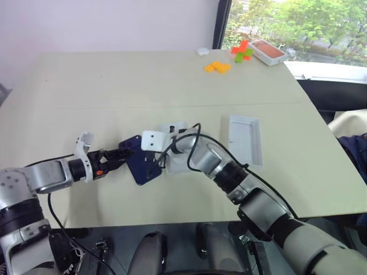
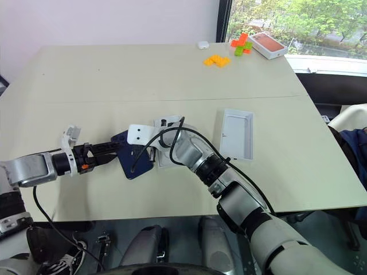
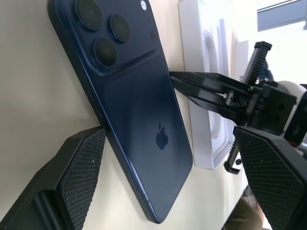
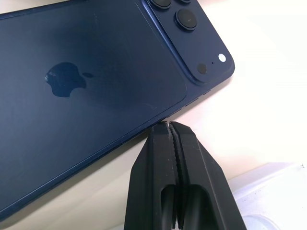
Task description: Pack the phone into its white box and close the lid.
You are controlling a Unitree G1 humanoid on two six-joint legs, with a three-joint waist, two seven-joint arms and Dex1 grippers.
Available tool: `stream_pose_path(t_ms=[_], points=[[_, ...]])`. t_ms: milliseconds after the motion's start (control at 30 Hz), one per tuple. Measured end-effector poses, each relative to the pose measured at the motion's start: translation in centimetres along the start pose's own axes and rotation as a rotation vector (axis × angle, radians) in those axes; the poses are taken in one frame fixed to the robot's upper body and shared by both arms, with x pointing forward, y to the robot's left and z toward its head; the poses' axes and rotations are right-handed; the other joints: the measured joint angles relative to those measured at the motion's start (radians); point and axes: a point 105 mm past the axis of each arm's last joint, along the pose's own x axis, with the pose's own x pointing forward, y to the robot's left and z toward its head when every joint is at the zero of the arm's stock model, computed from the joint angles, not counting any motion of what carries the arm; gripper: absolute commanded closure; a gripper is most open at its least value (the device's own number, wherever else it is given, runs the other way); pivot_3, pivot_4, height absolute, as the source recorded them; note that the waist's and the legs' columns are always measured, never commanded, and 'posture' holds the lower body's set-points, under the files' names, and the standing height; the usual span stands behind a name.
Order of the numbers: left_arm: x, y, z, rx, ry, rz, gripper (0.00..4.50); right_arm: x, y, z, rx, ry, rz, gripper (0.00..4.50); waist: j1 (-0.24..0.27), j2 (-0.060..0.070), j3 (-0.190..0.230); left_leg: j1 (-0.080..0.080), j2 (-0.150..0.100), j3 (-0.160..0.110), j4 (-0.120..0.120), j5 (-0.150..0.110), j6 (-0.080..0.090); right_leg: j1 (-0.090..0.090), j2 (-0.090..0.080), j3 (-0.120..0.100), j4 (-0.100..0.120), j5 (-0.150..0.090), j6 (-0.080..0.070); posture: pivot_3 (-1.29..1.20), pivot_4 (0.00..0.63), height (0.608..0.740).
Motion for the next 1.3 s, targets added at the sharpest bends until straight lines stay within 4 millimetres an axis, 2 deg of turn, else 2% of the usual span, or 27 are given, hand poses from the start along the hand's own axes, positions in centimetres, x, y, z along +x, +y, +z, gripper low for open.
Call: stream_pose_path(t_ms=[233, 400, 533, 700, 833, 1000, 1267, 1300], points=[[-0.5, 0.2, 0.4, 0.011, -0.009, 0.078, 0.02, 0.1, 0.1, 0.1, -0.006, -0.004, 0.005, 4.43, 0.000, 0.000, 0.000, 0.000, 0.001, 0.000, -0.001, 0.001, -0.001, -0.001, 0.000, 0.000, 0.000, 0.000, 0.000, 0.00, 0.150, 0.740], [0.1, -0.9, 0.5, -0.016, -0.044, 0.074, 0.02, 0.1, 0.2, 0.1, -0.006, -0.006, 0.006, 4.43, 0.000, 0.000, 0.000, 0.000, 0.001, 0.000, -0.002, 0.000, -0.001, -0.001, -0.002, 0.001, 0.000, 0.000, 0.000, 0.00, 0.150, 0.740], [0.7, -0.4, -0.7, -0.091, -0.062, 0.093, 0.02, 0.1, 0.1, 0.0, -0.005, 0.000, 0.001, 4.43, 0.002, 0.000, 0.000, 0.000, 0.001, 0.000, -0.002, 0.001, -0.002, -0.001, -0.002, 0.001, 0.000, -0.001, -0.001, 0.00, 0.150, 0.740], [1.3, -0.4, -0.8, -0.135, -0.108, 0.118, 0.02, 0.0, -0.1, -0.3, 0.002, 0.006, -0.005, 4.43, 0.008, 0.000, 0.000, 0.002, 0.000, -0.001, -0.002, 0.001, -0.002, 0.002, -0.001, -0.001, 0.000, -0.002, -0.004, 0.00, 0.150, 0.740], [2.6, -0.9, -0.8, -0.178, -0.148, 0.119, 0.02, -0.2, -0.4, -1.0, 0.010, 0.024, -0.015, 4.43, 0.026, 0.004, -0.002, 0.003, -0.001, -0.001, -0.002, 0.001, -0.002, 0.004, 0.000, -0.002, 0.000, -0.003, -0.004, 0.00, 0.150, 0.740], [3.7, -1.7, -0.8, -0.189, -0.154, 0.105, 0.02, 0.0, -0.1, -0.4, 0.007, 0.010, -0.007, 4.43, 0.035, 0.003, -0.003, 0.002, -0.002, -0.002, -0.002, 0.001, -0.002, 0.004, 0.001, -0.002, -0.001, -0.003, -0.005, 0.00, 0.150, 0.740], [3.7, -2.0, -0.9, -0.154, -0.128, 0.104, 0.02, 0.1, 0.0, -0.3, 0.003, 0.001, -0.002, 4.43, 0.029, 0.003, -0.003, 0.002, -0.002, -0.002, -0.002, 0.001, -0.002, 0.003, 0.002, -0.002, -0.001, -0.003, -0.005, 0.00, 0.150, 0.740], [3.7, -2.0, -0.9, -0.147, -0.124, 0.106, 0.27, 0.1, 0.0, -0.2, 0.003, 0.001, -0.002, 4.48, 0.028, 0.003, -0.003, 0.002, -0.002, -0.002, -0.002, 0.001, -0.002, 0.003, 0.002, -0.002, -0.001, -0.003, -0.005, 0.00, 0.150, 0.740]])
